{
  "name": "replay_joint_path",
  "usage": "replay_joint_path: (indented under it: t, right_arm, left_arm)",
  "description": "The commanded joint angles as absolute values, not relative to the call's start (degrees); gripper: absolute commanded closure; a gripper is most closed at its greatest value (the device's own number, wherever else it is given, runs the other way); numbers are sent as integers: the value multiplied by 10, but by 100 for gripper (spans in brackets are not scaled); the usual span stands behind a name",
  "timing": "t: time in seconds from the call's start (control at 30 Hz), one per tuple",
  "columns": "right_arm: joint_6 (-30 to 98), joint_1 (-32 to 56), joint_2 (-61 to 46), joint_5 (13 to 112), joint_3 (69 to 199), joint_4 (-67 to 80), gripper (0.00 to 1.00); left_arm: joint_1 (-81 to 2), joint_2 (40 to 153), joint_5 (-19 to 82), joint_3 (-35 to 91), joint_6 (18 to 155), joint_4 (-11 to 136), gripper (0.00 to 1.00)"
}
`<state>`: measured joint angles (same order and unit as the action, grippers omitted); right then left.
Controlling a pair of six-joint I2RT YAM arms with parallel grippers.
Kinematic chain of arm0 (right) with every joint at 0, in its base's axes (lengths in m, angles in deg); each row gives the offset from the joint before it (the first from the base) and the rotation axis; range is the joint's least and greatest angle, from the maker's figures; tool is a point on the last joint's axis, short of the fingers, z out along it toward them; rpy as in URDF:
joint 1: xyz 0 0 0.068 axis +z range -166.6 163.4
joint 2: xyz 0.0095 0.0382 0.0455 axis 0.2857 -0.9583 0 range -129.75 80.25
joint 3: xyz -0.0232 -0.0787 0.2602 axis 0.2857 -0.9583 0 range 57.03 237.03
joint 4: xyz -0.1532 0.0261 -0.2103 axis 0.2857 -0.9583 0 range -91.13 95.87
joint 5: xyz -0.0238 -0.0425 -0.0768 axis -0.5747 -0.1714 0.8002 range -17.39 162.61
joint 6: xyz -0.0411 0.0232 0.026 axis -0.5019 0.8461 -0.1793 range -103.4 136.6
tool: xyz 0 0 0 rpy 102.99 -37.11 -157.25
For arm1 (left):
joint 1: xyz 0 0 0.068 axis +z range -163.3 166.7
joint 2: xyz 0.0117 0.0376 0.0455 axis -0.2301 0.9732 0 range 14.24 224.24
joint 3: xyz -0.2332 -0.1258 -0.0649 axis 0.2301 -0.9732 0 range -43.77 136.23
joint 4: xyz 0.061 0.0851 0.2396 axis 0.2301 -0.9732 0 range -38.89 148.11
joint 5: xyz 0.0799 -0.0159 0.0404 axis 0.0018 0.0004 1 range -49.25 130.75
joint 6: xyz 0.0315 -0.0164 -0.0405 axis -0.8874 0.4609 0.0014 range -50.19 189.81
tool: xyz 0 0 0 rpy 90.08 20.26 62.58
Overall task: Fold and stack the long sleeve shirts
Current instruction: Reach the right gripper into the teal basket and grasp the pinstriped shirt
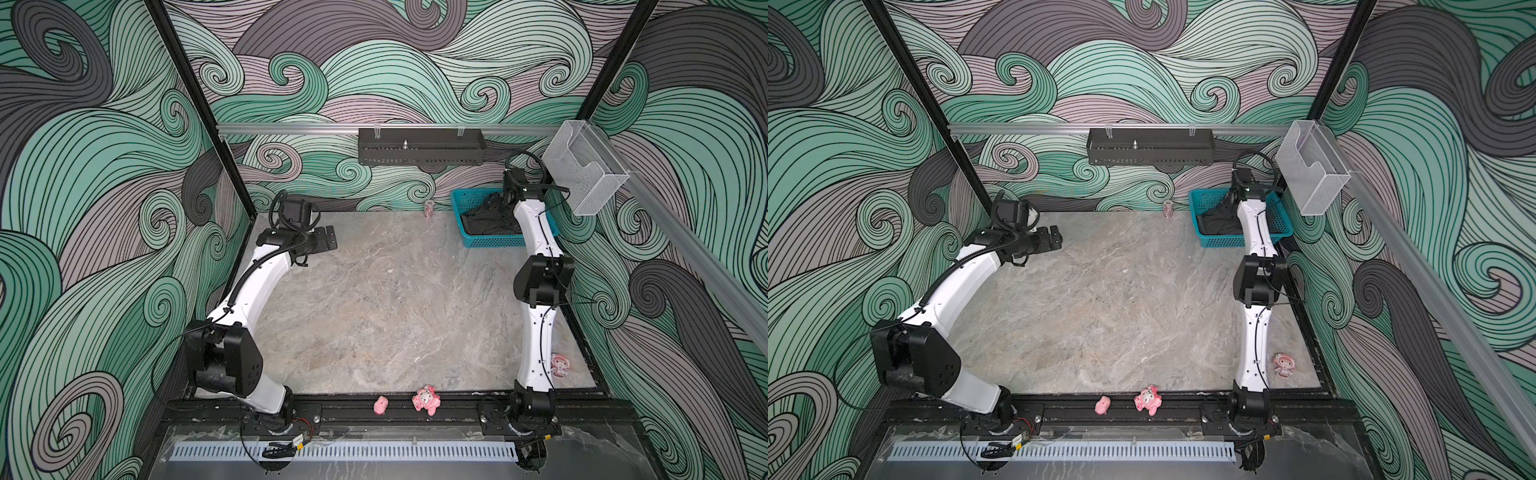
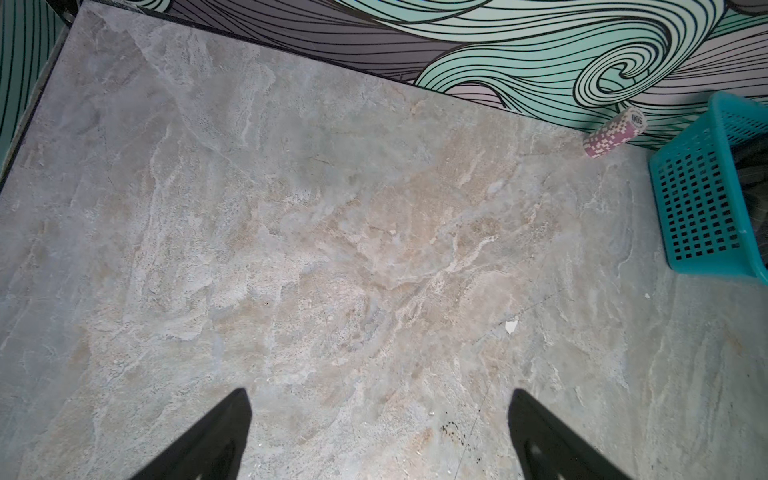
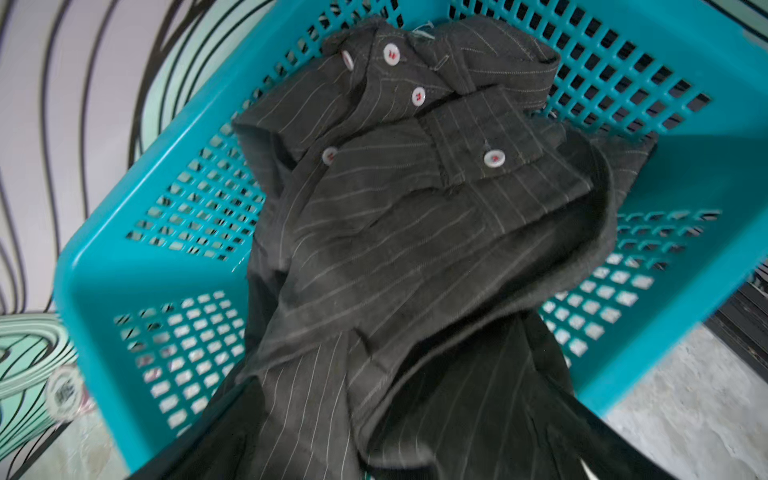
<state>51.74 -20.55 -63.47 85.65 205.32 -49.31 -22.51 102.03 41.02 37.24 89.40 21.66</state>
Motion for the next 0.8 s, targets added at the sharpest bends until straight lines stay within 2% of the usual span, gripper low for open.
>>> replay_joint_path:
  t: [0.0,0.13,0.3,0.33,0.43,0.5,0.57,0.6,0.63,0.77]
  right_arm:
    - [515,-212,-674,861,2100,-522,1]
    - [520,-217,-732,844,2153,-517,1]
    - [525,-218,-760,827,2153,-471,1]
    - [528,-217,-763,824,2153,-462,5]
    - [529,-218,-761,815,2153,-438,27]
    - [530,-217,-754,814,2153,-429,52]
    - [531,-218,-744,812,2153,-421,83]
    - [532,-217,-739,812,2152,-419,93]
    - [532,-218,-732,808,2152,-417,100]
    - [528,-216,-696,802,2149,-415,100]
  left_arm:
    - [-231,1023,396,399,900,201,1]
    - [-232,1028,392,405,900,195,1]
    - [-233,1032,386,410,899,189,2]
    - [-233,1032,384,410,899,188,1]
    - [-234,1036,381,414,897,183,1]
    - [-234,1036,381,416,897,182,1]
    - [-234,1035,380,415,896,181,1]
    - [-234,1034,380,415,896,181,1]
    - [-234,1033,380,415,896,181,1]
    - [-235,1026,380,413,895,181,1]
